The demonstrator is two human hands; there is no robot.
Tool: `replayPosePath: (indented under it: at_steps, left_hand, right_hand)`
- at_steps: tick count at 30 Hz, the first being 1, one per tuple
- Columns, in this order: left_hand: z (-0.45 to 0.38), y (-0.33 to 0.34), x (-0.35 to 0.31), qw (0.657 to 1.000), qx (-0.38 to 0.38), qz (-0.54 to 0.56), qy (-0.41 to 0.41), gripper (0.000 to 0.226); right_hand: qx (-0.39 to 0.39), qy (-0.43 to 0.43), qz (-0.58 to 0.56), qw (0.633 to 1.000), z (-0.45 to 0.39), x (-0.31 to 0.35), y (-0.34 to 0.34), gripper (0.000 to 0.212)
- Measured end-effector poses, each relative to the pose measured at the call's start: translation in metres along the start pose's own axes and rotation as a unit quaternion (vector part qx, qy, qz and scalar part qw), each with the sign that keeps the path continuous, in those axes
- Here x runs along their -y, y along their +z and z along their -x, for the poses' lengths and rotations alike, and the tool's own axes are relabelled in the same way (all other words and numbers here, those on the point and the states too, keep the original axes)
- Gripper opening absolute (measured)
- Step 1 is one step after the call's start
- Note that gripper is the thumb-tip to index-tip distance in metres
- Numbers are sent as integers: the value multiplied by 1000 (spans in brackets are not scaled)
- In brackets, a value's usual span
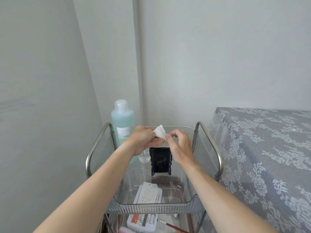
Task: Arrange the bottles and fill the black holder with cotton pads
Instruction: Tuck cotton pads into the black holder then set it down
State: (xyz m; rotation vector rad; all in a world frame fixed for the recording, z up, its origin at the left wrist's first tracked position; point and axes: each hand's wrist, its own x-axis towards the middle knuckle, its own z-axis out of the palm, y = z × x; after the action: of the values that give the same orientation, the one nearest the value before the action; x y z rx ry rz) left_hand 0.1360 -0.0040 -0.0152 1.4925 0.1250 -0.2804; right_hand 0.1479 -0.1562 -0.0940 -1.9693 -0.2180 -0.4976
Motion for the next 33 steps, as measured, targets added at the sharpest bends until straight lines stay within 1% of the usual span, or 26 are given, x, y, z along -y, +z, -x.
replayPosePath:
  at_steps: [3, 5, 7, 10, 13, 14, 16, 18, 21, 24, 26, 29, 31, 33]
  left_hand:
    - [1, 0, -2, 999, -16, 32, -1, 23]
    - [2, -1, -1, 999, -16, 36, -2, 22]
    - [3, -3, 0, 999, -5, 34, -11, 25]
    - [5, -5, 3, 1000, 15, 7, -19, 25]
    - [5, -4, 5, 1000, 10, -10, -21, 24]
    - [6, -3, 6, 1000, 11, -13, -26, 25]
    - [9, -3, 7, 999, 17, -26, -35, 26]
    - [10, -3, 6, 998, 11, -51, -30, 26]
    - [7, -3, 1, 994, -39, -106, 0, 26]
    - [1, -5, 0, 983, -85, -159, 23, 31]
    - [0, -6, 1, 972, -97, -210, 32, 34]
    - [-2, -6, 0, 951, -106, -285, 57, 37]
    - [-3, -4, -2, 945, -109, -304, 62, 36]
    - [-3, -2, -1, 947, -107, -298, 58, 37]
  right_hand:
    - [-2, 23, -5, 1000, -1, -2, 0, 38]
    - [-6, 29, -15, 999, -2, -1, 2, 38]
    - [-5, 34, -21, 999, -3, 2, 3, 31]
    - [-2, 33, -16, 999, -3, 2, 3, 14]
    - [0, 29, -17, 999, -2, 1, 3, 8]
    - [2, 36, -25, 999, -1, 0, 3, 8]
    - [8, 52, -39, 998, 0, 0, 4, 21]
    - [10, 50, -38, 998, 0, 2, 4, 25]
    - [6, 31, -28, 999, -1, 3, 2, 18]
    - [-2, 18, -3, 1000, -1, 2, 2, 15]
    - [-5, 18, 2, 1000, -1, 1, 2, 15]
    - [-4, 15, -21, 1000, 0, 3, 3, 13]
    - [1, 17, -27, 999, 0, 3, 1, 17]
    - [10, 21, -21, 1000, 1, 2, 1, 22]
